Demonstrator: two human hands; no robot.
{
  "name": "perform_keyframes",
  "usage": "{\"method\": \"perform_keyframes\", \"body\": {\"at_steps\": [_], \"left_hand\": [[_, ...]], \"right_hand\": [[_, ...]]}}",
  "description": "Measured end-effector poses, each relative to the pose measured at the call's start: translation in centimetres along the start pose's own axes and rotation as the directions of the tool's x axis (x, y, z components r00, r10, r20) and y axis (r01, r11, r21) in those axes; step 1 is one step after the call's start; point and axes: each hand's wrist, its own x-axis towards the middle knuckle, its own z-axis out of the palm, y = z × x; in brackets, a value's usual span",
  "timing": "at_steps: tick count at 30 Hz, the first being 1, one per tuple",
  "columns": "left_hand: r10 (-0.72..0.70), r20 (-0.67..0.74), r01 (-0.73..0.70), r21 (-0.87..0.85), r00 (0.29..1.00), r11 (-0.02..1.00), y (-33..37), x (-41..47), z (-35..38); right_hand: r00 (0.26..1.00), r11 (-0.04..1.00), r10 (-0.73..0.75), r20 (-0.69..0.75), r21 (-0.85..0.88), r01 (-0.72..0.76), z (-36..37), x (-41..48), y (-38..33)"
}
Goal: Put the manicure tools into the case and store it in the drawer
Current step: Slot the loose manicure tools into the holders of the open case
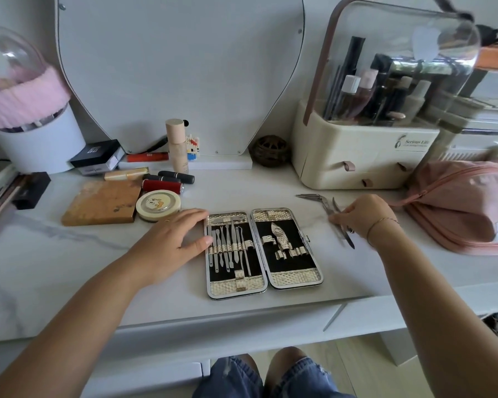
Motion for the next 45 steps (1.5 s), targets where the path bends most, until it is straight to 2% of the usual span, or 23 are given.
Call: {"method": "perform_keyframes", "body": {"at_steps": [7,13,23,28,30,34,37,39,41,45], "left_hand": [[0.008,-0.006,-0.008,0.003,1.0,1.0,0.0,0.0,0.0],[0.004,-0.012,-0.004,0.02,1.0,1.0,0.0,0.0,0.0],[0.005,-0.013,-0.005,0.019,1.0,1.0,-0.2,0.0,0.1],[0.015,-0.014,-0.015,0.01,1.0,1.0,-0.2,0.1,0.1],[0.014,-0.011,-0.014,0.012,1.0,1.0,-0.2,0.1,0.1],[0.014,-0.008,-0.013,0.018,1.0,1.0,-0.2,0.1,0.1],[0.013,-0.009,-0.013,0.021,1.0,1.0,-0.2,0.2,0.1],[0.008,-0.007,-0.008,0.029,1.0,1.0,-0.2,0.2,0.1],[0.003,-0.001,-0.003,0.035,1.0,0.999,-0.2,0.2,0.1],[0.002,0.0,-0.002,0.024,1.0,1.0,-0.3,0.2,0.1]], "right_hand": [[0.997,1.0,0.029,0.07,-0.001,-0.029,-0.6,0.5,0.0],[0.988,0.996,0.061,0.144,-0.08,-0.05,-1.5,0.6,-0.4],[0.969,0.992,0.048,0.241,-0.122,-0.019,-2.0,0.4,-0.9],[0.971,0.991,-0.069,0.229,-0.092,0.092,-2.4,-0.2,-1.0],[0.964,0.991,-0.129,0.232,-0.001,0.133,-2.5,-0.5,-0.7],[0.963,0.945,-0.24,0.126,0.256,0.202,-2.6,-1.2,-0.3],[0.951,0.787,-0.283,0.124,0.597,0.156,-2.6,-2.4,-1.9],[0.924,0.676,-0.33,0.193,0.732,0.089,-2.2,-3.1,-3.7],[0.865,0.61,-0.401,0.3,0.792,0.008,-1.0,-3.8,-5.9],[0.787,0.583,-0.439,0.434,0.804,-0.118,2.1,-4.0,-9.3]]}}
